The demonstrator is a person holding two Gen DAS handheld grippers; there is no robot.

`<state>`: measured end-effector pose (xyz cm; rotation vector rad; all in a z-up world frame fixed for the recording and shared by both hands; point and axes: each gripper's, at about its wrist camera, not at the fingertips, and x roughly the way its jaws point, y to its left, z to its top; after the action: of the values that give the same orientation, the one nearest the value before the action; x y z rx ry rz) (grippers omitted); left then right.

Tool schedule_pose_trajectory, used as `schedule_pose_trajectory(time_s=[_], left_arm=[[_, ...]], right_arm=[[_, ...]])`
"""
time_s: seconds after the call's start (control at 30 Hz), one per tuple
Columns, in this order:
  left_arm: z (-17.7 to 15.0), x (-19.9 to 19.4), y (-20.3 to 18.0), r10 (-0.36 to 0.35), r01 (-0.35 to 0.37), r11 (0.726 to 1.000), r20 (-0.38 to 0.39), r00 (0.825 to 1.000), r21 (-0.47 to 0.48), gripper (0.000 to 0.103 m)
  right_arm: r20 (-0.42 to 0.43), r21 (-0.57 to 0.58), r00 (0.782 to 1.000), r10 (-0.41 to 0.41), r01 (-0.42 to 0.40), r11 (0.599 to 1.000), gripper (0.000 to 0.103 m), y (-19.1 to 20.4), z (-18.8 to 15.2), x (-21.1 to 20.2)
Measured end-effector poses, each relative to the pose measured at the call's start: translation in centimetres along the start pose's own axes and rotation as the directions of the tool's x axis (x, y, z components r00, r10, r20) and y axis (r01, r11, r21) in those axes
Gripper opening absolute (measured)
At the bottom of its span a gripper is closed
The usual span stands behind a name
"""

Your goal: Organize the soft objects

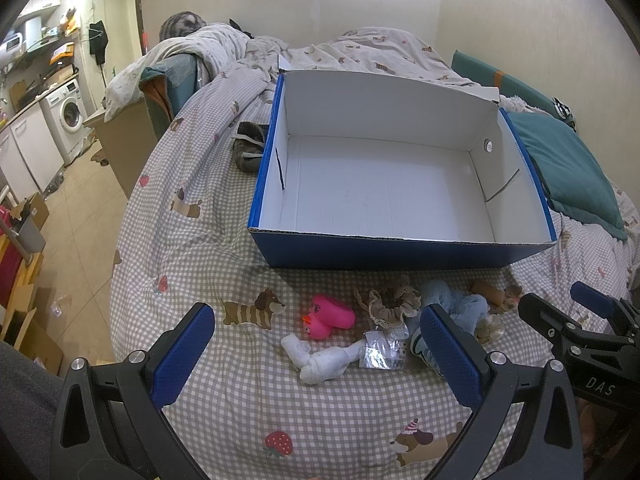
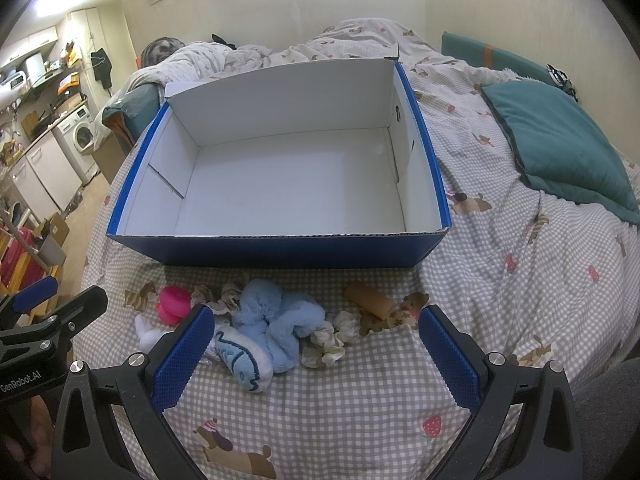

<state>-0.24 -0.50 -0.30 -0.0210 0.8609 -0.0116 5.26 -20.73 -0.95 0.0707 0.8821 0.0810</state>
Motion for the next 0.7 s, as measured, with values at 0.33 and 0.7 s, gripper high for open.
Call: schedule_pose_trajectory(time_s=[0.33,0.7], left_arm=[[0.04,0.0,0.04,0.0,0.0,1.0,-0.001,1.0,0.001,0.103],[0.04,-0.02,0.19,0.0,0.0,1.0,0.0,1.0,-0.002,0.103]], right_arm=[[-0.001,0.003,1.0,0.002,-0.002,1.0,0.103,-0.06,0.0,0.05],[-0.002,0.005,1.0,0.004,-0.004,1.0,0.103,-0.09,0.02,0.08]])
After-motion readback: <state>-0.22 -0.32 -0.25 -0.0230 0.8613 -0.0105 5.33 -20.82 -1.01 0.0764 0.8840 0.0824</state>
